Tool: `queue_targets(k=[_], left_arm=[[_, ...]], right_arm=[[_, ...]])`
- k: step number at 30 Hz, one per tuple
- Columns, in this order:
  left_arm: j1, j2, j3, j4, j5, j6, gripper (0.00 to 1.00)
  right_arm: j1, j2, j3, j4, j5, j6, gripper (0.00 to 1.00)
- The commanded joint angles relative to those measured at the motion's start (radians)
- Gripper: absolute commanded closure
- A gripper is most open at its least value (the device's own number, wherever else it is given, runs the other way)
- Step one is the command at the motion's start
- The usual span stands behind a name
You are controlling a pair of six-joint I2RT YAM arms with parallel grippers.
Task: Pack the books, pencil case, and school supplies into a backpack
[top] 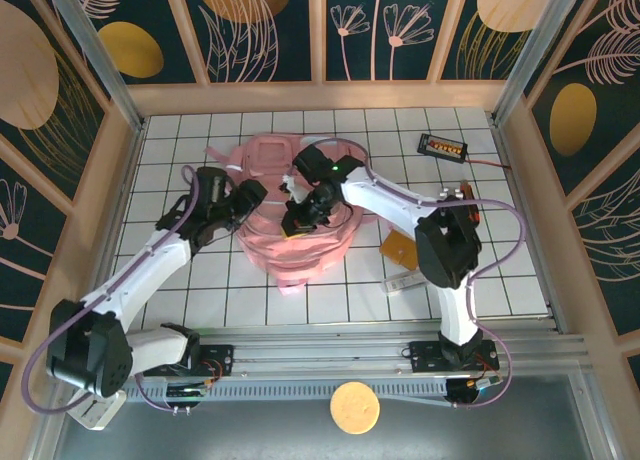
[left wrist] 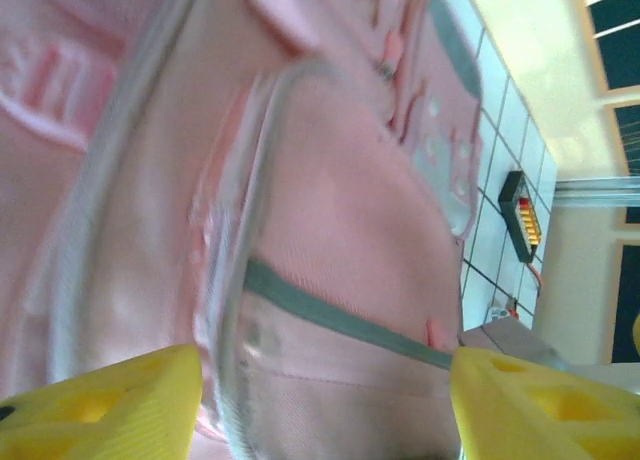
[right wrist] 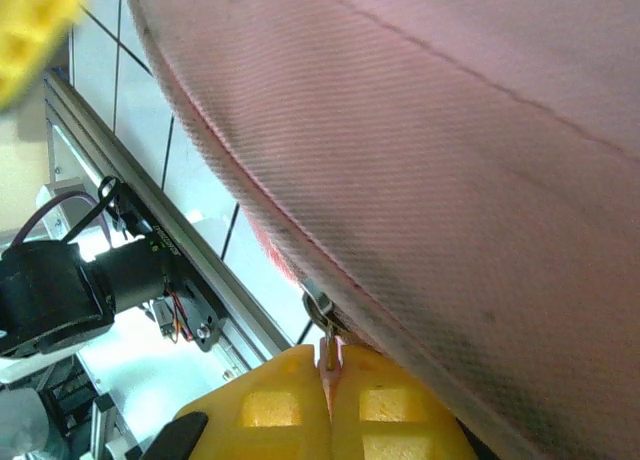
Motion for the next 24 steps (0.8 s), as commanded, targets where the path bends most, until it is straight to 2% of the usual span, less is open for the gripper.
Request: queue_targets(k=[1, 3, 6, 12, 19, 24], left_arm=[[0.093, -0.021, 0.018, -0.047, 0.083, 0.078, 0.33], [0.115, 0.012, 0.040, -0.030, 0.131, 0.103, 0.33], [0.115, 0.101, 0.088, 0.010, 0.222, 0.121, 0.42], [0.114, 0.188, 0.056, 0.145, 0.310, 0.077, 0.56], [0.105, 0.230, -0.011, 0.234, 0.342, 0.061, 0.65], [0.085, 0.296, -0.021, 0.304, 0.358, 0.046, 0.66]], right_arm=[[-0.031, -0.107, -0.066, -0.004, -0.021, -0.021, 1.00], [-0.036, -0.127, -0.092, -0.006, -0.019, -0.025, 1.00], [-0.045, -0.154, -0.128, -0.005, -0.019, -0.026, 1.00], [-0.058, -0.182, -0.161, -0.011, -0.012, -0.026, 1.00], [-0.043, -0.169, -0.148, -0.012, -0.013, -0.015, 1.00], [-0.038, -0.162, -0.140, -0.027, -0.012, -0.019, 1.00]])
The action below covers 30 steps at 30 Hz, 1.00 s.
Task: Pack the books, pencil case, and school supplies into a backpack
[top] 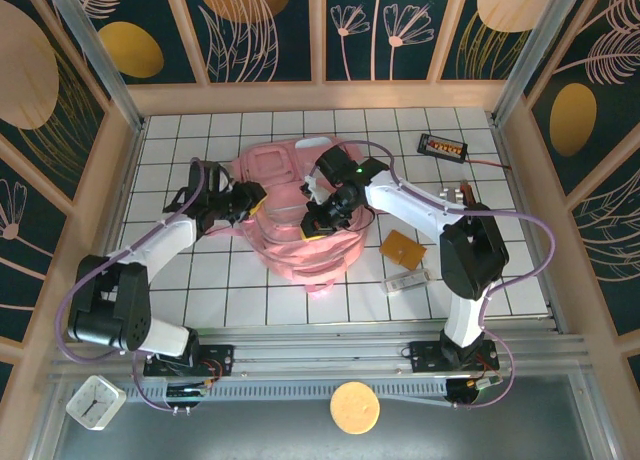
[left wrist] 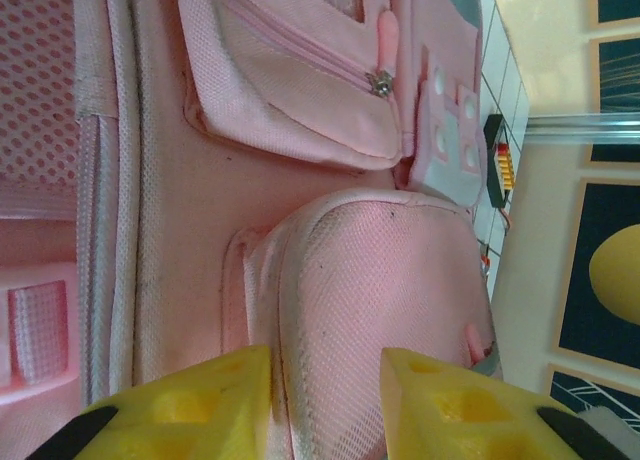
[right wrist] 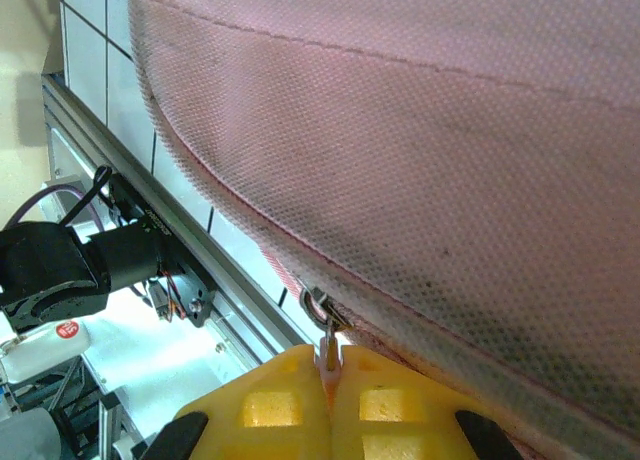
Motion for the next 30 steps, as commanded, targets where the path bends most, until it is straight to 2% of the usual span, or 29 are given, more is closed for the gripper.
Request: queue_targets(k=[1, 5, 7, 9, 10, 16, 22, 26, 30], left_arm=[[-0.017, 0.045, -0.011, 0.093, 0.037, -0.020, 0.65], [-0.028, 0.084, -0.003, 0.122, 0.054, -0.029, 0.66], [-0.029, 0.095, 0.003, 0.124, 0.063, -0.026, 0.77], [-0.029, 0.097, 0.008, 0.117, 0.069, -0.020, 0.95], [-0.029, 0.096, 0.012, 0.113, 0.070, -0.019, 1.00], [-0.054, 0.014, -0.021, 0.144, 0.016, -0.100, 1.00], [-0.129, -0.009, -0.054, 0.244, -0.058, -0.236, 1.00], [-0.183, -0.009, -0.036, 0.250, -0.094, -0.263, 1.00], [-0.215, -0.035, -0.038, 0.232, -0.133, -0.277, 1.00]], right_arm=[[0.012, -0.025, 0.011, -0.036, -0.011, -0.017, 1.00], [0.012, -0.028, 0.006, -0.038, -0.010, -0.015, 1.00], [0.012, -0.030, 0.002, -0.034, -0.008, -0.012, 1.00], [0.011, -0.032, -0.003, -0.028, -0.007, -0.006, 1.00], [0.011, -0.031, -0.003, -0.027, -0.005, -0.003, 1.00], [0.046, 0.005, 0.060, -0.056, -0.019, 0.025, 1.00], [0.126, 0.091, 0.178, -0.113, -0.043, 0.022, 1.00], [0.131, 0.131, 0.223, -0.070, -0.027, 0.071, 1.00], [0.127, 0.169, 0.277, 0.048, -0.027, 0.193, 1.00]])
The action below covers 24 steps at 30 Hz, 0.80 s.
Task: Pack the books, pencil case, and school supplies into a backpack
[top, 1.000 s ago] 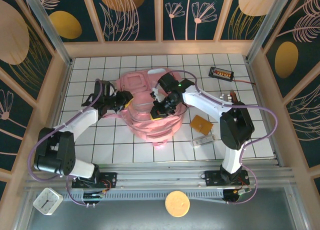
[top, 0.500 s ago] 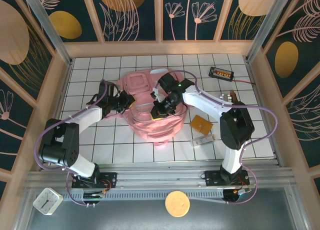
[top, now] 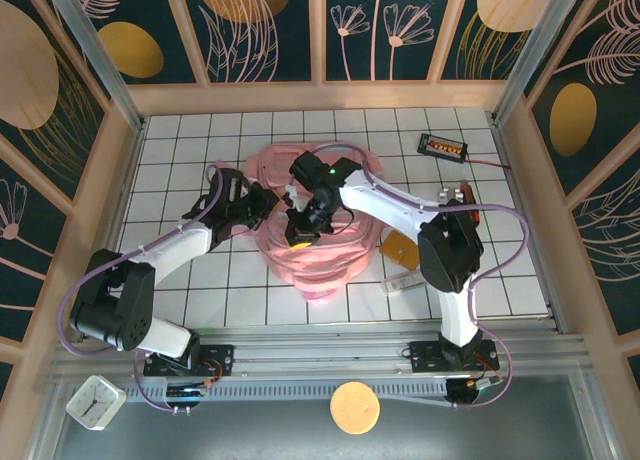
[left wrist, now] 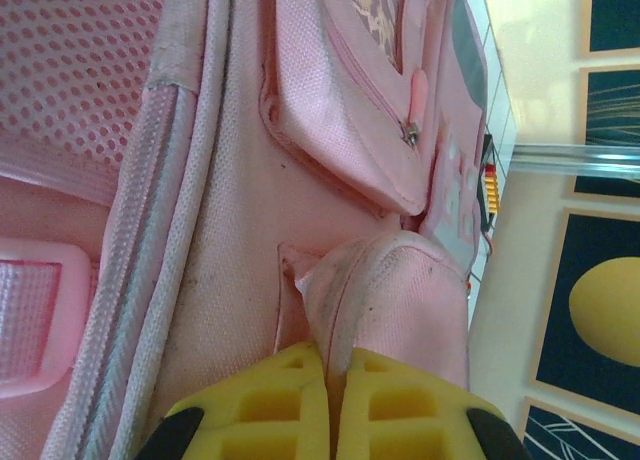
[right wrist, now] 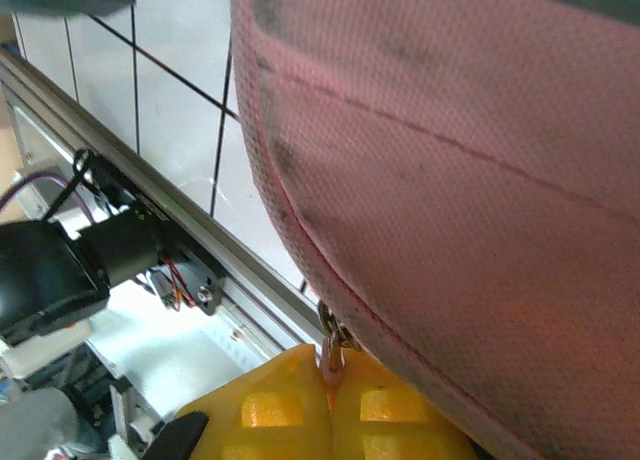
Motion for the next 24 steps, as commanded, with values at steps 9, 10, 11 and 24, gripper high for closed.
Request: queue_targets(k=[9, 10, 11, 24], left_arm=[[-0.060, -0.110, -0.018, 0.039, -0.002, -0.062, 1.00], [-0.060, -0.107, -0.018, 0.040, 0.003, -0.059, 1.00], [-0.060, -0.103, -0.016, 0.039, 0.008, -0.058, 1.00], [-0.056, -0.048, 0.061, -0.002, 0.057, -0.040, 1.00]], right_arm=[[0.009, -0.020, 0.008, 0.298, -0.066, 0.217, 0.60], [-0.002, -0.050, -0.034, 0.305, -0.066, 0.223, 0.57], [-0.012, -0.084, -0.079, 0.317, -0.064, 0.232, 0.55], [-0.237, -0.599, -0.708, 0.490, -0.043, 0.384, 0.29]])
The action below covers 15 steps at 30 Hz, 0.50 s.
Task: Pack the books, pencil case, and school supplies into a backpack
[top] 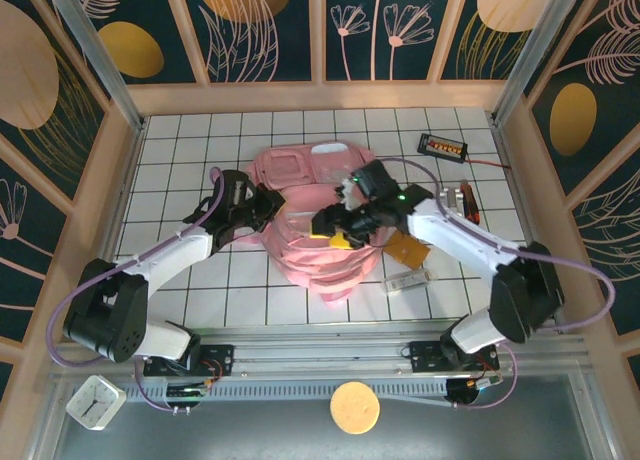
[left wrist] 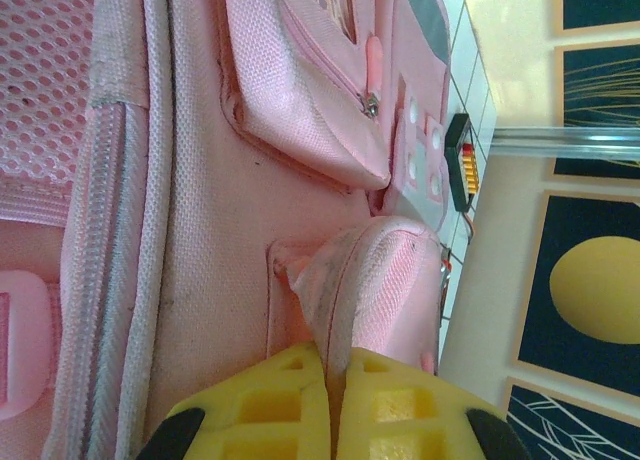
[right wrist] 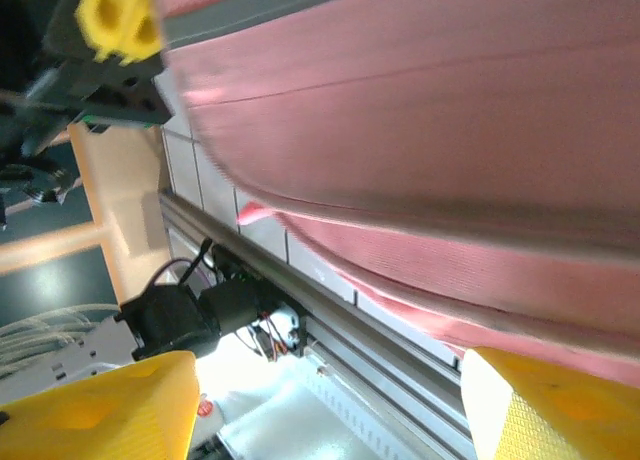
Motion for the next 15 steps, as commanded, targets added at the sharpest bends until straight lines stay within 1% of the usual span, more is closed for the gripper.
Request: queue_targets(k=[1, 4, 5, 8, 11, 15], left_arm=[[-0.003, 0.009, 0.054, 0.029, 0.066, -0.010, 1.00], [-0.003, 0.014, 0.054, 0.026, 0.072, -0.006, 1.00], [-0.003, 0.013, 0.051, 0.026, 0.075, -0.006, 1.00], [-0.003, 0.010, 0.048, 0.025, 0.081, -0.007, 1.00], [-0.003, 0.007, 0.047, 0.019, 0.086, 0.000, 1.00], [-0.003, -0.003, 0.031, 0.020, 0.088, 0.000, 1.00]], right_arm=[[-0.051, -0.048, -0.086, 0.075, 0.013, 0.045, 0.29], [-0.081, -0.043, -0.132, 0.130, 0.014, 0.055, 0.29], [-0.118, -0.037, -0.141, 0.153, 0.010, 0.063, 0.29], [-0.163, -0.031, -0.158, 0.219, 0.013, 0.103, 0.30], [-0.189, -0.020, -0.148, 0.275, 0.023, 0.152, 0.33], [-0.197, -0.012, -0.112, 0.297, 0.052, 0.188, 0.37]])
